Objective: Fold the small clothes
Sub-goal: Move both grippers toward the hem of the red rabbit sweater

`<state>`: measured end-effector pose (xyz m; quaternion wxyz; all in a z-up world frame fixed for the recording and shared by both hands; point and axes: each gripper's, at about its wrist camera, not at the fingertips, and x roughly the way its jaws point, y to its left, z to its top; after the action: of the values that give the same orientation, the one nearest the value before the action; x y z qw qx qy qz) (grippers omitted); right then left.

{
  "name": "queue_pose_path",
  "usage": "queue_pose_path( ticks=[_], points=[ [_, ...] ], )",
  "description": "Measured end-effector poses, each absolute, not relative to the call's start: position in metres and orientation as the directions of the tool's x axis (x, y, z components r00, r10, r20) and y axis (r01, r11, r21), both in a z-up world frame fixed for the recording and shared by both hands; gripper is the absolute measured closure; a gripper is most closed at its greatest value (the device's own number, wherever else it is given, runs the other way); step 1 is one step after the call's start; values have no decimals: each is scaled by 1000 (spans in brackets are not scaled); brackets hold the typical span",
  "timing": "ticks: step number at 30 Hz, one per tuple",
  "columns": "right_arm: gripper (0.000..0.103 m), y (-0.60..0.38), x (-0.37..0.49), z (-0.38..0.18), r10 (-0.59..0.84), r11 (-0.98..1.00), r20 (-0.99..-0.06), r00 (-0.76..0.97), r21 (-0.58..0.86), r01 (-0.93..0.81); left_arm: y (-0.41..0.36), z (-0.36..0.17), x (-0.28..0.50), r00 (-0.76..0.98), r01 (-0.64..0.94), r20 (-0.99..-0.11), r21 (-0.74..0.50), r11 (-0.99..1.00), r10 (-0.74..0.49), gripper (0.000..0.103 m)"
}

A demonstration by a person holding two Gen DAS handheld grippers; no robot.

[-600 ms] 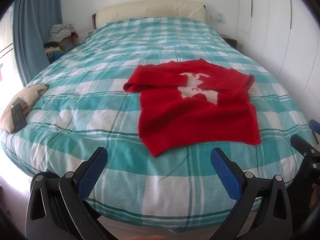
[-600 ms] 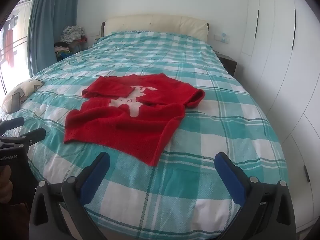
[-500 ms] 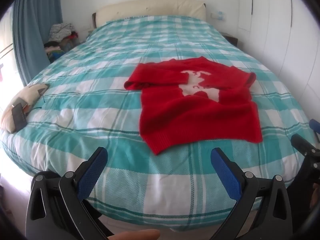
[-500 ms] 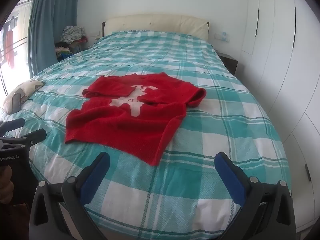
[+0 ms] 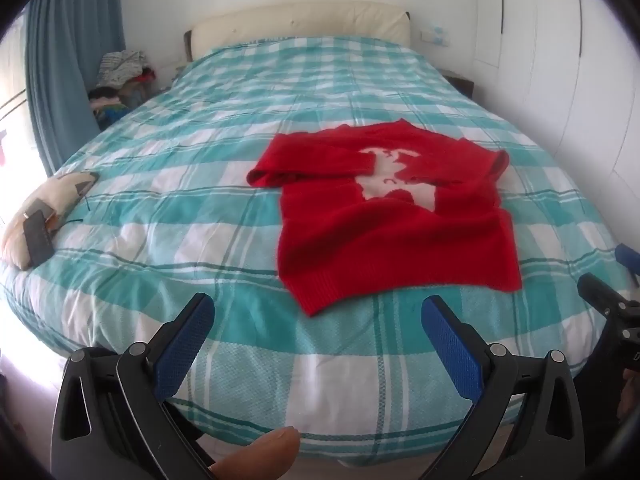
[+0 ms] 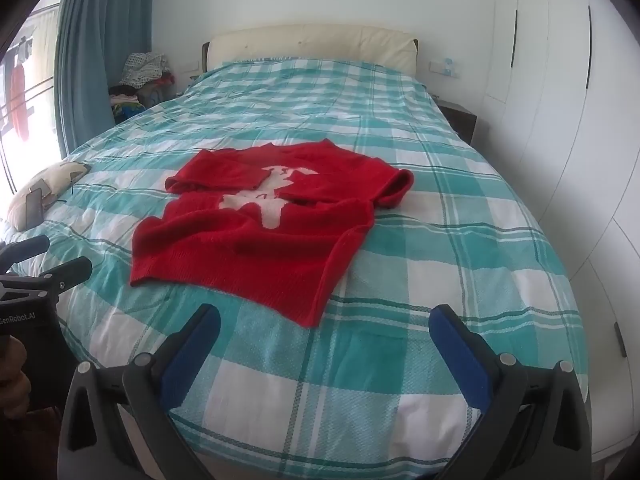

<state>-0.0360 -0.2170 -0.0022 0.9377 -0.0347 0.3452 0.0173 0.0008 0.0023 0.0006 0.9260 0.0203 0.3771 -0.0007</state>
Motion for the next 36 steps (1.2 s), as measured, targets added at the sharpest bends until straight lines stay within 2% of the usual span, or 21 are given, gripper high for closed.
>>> queue_pose_path(
  ticks=[7,20,29,36],
  points=[
    [0,-218,-36,-1,12,997,-653,758,-51,-60,4,-7,7,663,22,-748,21,1000,1,0],
    [0,-215,-35,-2,14,996,-657,754,-54,-65,11,-15,10,635,-7,-772,15,1000,16,0],
    [0,-215,-35,-2,12,996,-657,753,-55,-64,13,-21,13,611,9,-791,-19,1000,-20,0],
    [0,-214,-32,-5,25,997,-668,744,-40,-69,21,-22,15,607,82,-789,-54,995,-93,0]
  ],
)
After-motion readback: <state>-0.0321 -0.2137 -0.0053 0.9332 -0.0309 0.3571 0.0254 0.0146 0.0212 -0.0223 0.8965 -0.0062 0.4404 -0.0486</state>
